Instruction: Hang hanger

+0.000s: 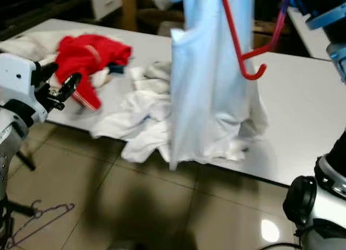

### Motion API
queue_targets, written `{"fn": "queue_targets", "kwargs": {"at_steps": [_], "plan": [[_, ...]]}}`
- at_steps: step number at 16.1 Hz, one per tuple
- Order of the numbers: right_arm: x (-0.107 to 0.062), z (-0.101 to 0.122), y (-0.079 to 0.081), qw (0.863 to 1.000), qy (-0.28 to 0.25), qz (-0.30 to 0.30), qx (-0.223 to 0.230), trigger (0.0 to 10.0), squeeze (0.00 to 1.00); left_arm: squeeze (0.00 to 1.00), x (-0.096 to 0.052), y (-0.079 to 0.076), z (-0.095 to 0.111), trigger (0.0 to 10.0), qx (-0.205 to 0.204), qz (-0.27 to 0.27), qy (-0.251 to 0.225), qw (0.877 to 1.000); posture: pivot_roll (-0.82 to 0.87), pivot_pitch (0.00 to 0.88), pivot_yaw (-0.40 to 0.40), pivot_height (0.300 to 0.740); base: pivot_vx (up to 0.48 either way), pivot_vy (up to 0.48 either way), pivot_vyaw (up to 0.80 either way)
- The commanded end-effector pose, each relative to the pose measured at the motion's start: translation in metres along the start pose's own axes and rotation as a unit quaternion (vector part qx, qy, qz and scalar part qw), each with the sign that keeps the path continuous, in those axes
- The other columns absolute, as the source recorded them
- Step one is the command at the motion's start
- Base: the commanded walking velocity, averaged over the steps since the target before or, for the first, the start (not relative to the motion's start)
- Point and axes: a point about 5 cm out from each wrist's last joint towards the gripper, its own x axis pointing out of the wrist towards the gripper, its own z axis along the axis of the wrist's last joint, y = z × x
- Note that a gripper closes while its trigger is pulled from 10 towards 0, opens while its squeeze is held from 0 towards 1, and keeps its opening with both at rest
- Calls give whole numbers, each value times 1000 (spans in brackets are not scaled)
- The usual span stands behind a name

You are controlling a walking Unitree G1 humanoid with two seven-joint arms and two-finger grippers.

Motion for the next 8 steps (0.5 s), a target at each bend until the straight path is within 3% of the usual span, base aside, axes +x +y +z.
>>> {"fn": "queue_targets", "kwargs": {"at_steps": [1,5,8], "plan": [[3,4,6,1000,-17,24,3,10000,0,0,-1,3,2,10000,6,10,5,1000,-94,0,-13,740,0,0,800],[7,9,6,999,-38,27,7,10000,0,0,-3,5,2,10000,11,13,7,1000,-93,0,-18,740,0,0,800],[15,29,6,997,-73,36,-4,10000,0,0,-3,6,1,10000,12,13,7,1000,-98,0,-19,740,0,0,800]]}}
